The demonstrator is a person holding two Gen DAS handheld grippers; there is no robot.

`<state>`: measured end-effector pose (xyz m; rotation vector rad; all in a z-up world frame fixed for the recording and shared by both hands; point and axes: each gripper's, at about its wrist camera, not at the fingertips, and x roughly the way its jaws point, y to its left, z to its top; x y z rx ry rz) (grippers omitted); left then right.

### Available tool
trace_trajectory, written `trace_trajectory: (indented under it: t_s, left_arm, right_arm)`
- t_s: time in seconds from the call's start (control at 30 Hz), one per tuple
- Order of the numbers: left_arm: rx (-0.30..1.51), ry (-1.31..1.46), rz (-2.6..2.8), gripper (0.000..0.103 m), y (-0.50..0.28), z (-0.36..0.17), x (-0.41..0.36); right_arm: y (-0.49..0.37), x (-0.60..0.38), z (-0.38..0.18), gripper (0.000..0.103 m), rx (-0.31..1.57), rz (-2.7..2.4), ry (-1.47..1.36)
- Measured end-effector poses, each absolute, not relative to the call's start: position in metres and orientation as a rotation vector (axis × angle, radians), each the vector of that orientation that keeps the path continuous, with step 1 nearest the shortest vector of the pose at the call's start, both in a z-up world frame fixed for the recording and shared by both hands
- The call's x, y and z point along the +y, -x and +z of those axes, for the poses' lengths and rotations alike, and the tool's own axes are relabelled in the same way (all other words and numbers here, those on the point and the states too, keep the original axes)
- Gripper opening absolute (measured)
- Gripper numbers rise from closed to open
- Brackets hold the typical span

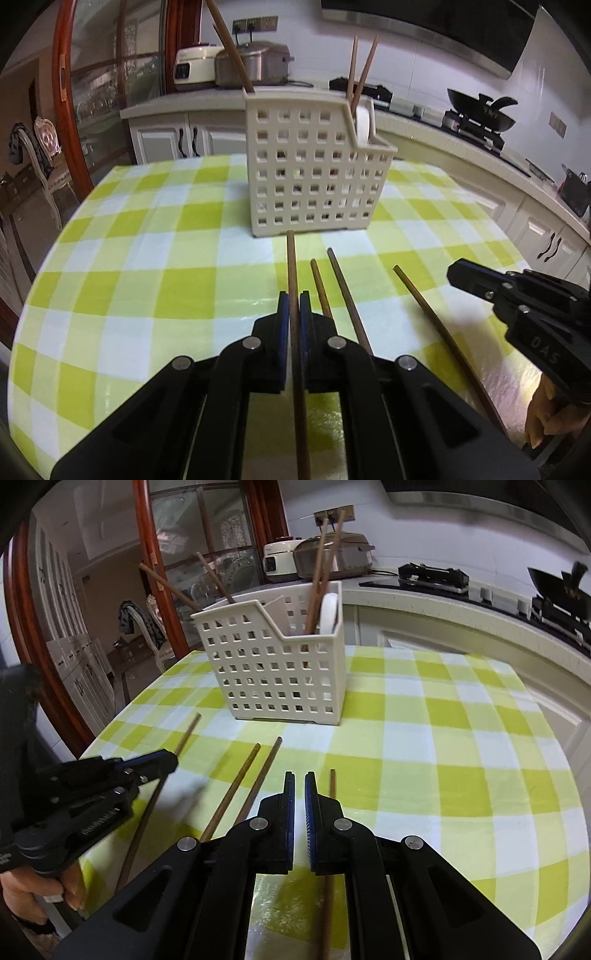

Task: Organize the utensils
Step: 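Lift both chopsticks upright and carry them toward the white caddy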

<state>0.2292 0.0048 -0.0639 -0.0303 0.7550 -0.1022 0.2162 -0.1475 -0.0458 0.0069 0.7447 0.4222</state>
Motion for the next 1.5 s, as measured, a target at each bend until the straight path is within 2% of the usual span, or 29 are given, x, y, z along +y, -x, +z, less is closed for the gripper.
trace_trajectory:
  t_s: [0.33,0.37,0.43,0.47,0.5,0.57,0.63,0.77,0.87,1.07,1.5]
  left_arm:
    - [0.730,0.056,-0.116,0.006,-0.217,-0.057,0.013]
    - [0.727,0.060,-0.120,0.006,-0.217,-0.056,0.014]
    - [0.720,0.062,-0.123,0.006,-0.216,-0.054,0.015]
    - [0.718,0.062,-0.123,0.006,-0.216,-0.054,0.015]
    - [0.717,0.062,-0.122,0.006,-0.216,-0.053,0.016]
    - [0.715,0.066,-0.120,0.006,-0.215,-0.053,0.018]
    - [0.715,0.070,-0.120,0.006,-0.214,-0.053,0.020]
    - [0.708,0.071,-0.121,0.006,-0.211,-0.051,0.023]
    - [0.704,0.073,-0.122,0.006,-0.209,-0.050,0.024]
    - [0.700,0.079,-0.123,0.006,-0.209,-0.048,0.026]
    - [0.598,0.089,-0.123,0.006,-0.186,-0.014,0.026]
  right_arm:
    - [-0.232,-0.163,-0.074,0.014,0.899,0.353,0.056]
    - [-0.232,-0.160,-0.077,0.017,0.910,0.355,0.072]
    - [-0.230,-0.158,-0.079,0.045,0.911,0.363,0.076]
    - [-0.230,-0.156,-0.078,0.050,0.905,0.368,0.080]
    - [-0.229,-0.154,-0.078,0.050,0.899,0.371,0.087]
    - [-0.230,-0.148,-0.077,0.048,0.901,0.374,0.116]
    - [-0.233,-0.141,-0.078,0.036,0.907,0.376,0.143]
    - [-0.244,-0.137,-0.091,0.024,0.961,0.361,0.169]
    - [-0.244,-0.139,-0.094,0.006,0.949,0.343,0.199]
    - [-0.242,-0.145,-0.091,0.006,0.915,0.329,0.161]
    - [-0.210,-0.158,-0.005,0.006,0.633,0.390,0.026]
